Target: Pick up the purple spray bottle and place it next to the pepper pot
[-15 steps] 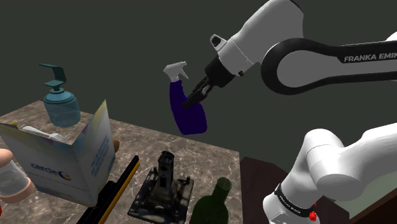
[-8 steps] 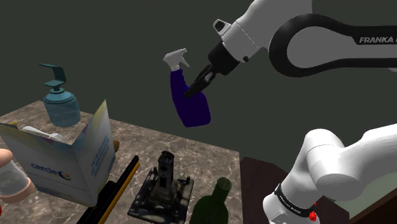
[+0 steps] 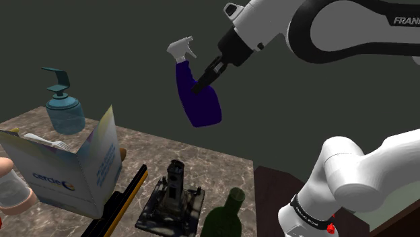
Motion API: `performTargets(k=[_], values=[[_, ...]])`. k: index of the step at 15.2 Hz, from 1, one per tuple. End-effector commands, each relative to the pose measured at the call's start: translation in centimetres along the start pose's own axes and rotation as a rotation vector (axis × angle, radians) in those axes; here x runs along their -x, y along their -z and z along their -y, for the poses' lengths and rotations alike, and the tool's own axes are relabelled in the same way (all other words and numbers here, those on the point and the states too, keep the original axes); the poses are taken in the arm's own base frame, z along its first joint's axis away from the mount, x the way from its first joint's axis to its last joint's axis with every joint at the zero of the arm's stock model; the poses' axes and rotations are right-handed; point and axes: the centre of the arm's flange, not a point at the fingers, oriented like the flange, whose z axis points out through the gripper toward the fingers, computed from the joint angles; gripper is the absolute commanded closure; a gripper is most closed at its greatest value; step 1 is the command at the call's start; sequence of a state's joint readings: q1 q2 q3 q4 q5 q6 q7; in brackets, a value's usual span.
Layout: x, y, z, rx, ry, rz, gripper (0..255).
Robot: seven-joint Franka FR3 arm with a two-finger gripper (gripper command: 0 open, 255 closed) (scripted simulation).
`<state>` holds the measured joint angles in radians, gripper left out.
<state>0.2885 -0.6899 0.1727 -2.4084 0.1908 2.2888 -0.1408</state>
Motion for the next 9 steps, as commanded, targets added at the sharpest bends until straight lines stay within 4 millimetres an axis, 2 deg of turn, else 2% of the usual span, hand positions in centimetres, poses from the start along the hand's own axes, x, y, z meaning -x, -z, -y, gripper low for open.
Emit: performTargets(k=[1,9], values=[[-1.6,-0.7,1.8,-0.001,0.000,0.000,255],[-8.1,-4.8,9.1,-0.001,0.000,0.000,255]])
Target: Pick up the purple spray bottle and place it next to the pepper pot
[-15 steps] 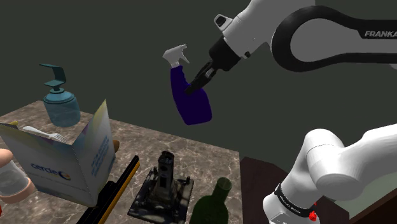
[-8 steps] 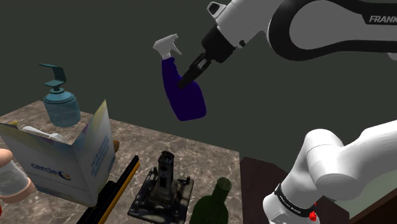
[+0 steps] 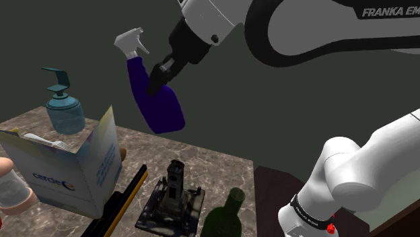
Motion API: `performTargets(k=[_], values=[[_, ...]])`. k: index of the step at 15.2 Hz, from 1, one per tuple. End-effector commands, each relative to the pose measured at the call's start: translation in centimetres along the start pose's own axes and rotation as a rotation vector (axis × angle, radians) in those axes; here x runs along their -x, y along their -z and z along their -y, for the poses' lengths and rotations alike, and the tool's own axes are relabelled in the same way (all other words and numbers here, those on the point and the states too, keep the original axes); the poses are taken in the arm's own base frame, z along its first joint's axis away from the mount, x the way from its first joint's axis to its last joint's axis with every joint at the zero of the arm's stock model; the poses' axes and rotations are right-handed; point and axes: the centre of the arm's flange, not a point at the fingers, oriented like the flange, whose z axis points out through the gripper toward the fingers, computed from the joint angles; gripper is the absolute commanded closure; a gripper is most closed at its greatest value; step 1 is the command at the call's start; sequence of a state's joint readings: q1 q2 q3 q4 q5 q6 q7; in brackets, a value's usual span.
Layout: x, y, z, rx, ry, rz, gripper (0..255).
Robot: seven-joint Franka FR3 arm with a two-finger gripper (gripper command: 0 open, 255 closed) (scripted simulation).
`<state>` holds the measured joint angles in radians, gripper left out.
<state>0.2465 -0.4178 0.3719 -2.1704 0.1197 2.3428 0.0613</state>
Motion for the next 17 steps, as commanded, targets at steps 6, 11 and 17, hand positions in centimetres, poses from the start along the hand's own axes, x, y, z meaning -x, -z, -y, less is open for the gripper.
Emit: performTargets(k=[6,11,17], values=[[-5.5,-3.6,6.5,-0.001,-0.002,-0.001,255],[-9.5,-6.1,11.1,-0.001,-0.002,-0.001,255],[-14.4,-9.2,16.6,-0.001,-0.002,-0.001,255]])
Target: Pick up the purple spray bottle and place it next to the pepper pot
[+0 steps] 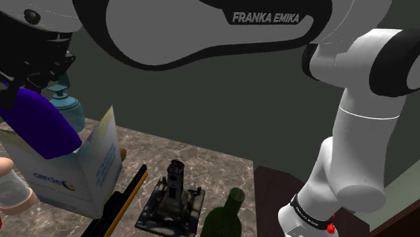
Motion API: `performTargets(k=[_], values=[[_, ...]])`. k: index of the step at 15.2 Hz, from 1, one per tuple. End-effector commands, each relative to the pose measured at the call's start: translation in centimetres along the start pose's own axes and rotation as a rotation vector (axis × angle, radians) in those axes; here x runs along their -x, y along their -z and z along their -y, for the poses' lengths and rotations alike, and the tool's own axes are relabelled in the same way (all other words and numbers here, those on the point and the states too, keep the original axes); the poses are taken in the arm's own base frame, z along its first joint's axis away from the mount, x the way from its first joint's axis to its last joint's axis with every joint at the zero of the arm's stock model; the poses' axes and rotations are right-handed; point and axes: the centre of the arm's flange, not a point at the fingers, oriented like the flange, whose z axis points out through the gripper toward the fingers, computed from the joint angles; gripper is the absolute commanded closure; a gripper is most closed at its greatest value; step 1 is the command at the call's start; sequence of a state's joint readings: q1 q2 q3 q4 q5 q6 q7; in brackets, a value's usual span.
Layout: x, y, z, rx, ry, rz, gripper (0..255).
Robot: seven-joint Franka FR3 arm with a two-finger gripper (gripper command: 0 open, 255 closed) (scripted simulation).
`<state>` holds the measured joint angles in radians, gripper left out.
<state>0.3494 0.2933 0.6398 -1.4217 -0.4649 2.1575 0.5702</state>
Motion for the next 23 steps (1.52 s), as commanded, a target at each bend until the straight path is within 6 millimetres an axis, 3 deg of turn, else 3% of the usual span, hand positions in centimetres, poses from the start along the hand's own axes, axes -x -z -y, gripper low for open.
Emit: performTargets(k=[1,3,23], values=[[-1.7,-1.3,1.9,0.003,-0.002,0.000,255],[-3.4,-2.4,3.9,0.003,-0.002,0.000,255],[2.3,-11.3,3.8,0.003,-0.002,0.000,255]])
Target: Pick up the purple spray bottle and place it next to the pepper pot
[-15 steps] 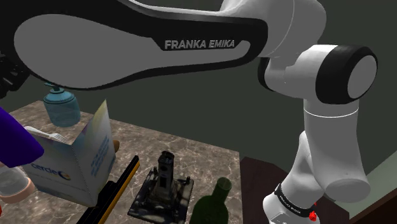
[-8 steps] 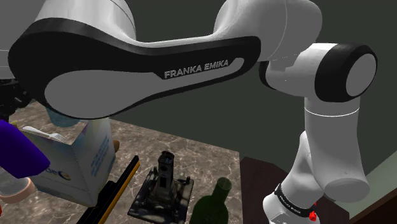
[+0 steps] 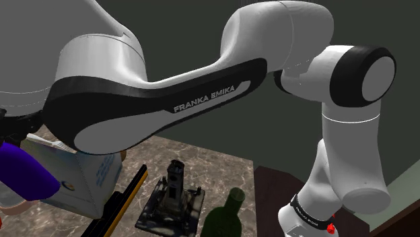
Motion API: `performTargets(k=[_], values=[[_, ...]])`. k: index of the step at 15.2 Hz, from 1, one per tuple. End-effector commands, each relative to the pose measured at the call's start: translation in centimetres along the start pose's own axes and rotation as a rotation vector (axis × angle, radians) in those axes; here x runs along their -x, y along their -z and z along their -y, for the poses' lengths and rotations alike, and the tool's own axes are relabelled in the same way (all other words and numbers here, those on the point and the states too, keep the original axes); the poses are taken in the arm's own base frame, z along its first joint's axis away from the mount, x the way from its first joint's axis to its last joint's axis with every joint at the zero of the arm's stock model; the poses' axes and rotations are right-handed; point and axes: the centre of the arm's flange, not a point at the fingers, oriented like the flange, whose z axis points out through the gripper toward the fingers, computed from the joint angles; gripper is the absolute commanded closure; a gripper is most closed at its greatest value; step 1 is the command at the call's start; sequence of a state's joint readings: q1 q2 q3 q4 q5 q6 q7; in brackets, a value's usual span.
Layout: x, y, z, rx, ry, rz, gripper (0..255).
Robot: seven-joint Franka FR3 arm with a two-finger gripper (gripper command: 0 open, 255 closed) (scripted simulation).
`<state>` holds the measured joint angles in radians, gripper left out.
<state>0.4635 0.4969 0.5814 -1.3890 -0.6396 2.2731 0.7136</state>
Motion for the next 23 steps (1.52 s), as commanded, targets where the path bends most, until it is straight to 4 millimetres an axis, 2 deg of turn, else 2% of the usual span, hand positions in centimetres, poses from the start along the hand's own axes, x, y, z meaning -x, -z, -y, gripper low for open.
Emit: performTargets(k=[1,23], values=[[0.5,-0.9,-0.1,0.000,0.000,-0.001,255],[6.7,-10.7,-0.1,0.000,0.000,-0.001,255]])
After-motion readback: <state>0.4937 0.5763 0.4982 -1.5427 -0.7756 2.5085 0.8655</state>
